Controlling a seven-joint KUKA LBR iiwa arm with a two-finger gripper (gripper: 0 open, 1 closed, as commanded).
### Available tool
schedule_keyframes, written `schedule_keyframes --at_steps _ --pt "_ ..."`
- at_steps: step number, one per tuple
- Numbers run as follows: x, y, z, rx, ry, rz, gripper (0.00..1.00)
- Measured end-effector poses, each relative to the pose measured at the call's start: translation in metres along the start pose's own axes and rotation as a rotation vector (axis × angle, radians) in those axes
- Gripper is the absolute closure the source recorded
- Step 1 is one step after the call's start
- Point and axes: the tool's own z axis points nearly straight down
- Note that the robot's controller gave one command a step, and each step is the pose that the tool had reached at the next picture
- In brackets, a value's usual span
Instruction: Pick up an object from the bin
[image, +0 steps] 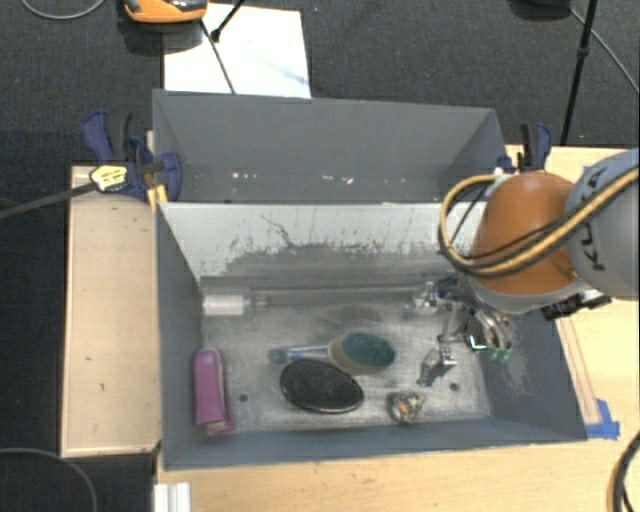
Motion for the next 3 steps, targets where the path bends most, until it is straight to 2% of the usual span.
schedule_keyframes --at_steps 1,2,3 --pt "-0.034 0.076 0.053 -0.003 -0.008 0.020 0.00" --pt "-0.034 0.071 0.050 0.000 -0.011 0.024 1.00" --pt "-0.006 0.132 -0.073 -0.004 -0.013 0.034 1.00"
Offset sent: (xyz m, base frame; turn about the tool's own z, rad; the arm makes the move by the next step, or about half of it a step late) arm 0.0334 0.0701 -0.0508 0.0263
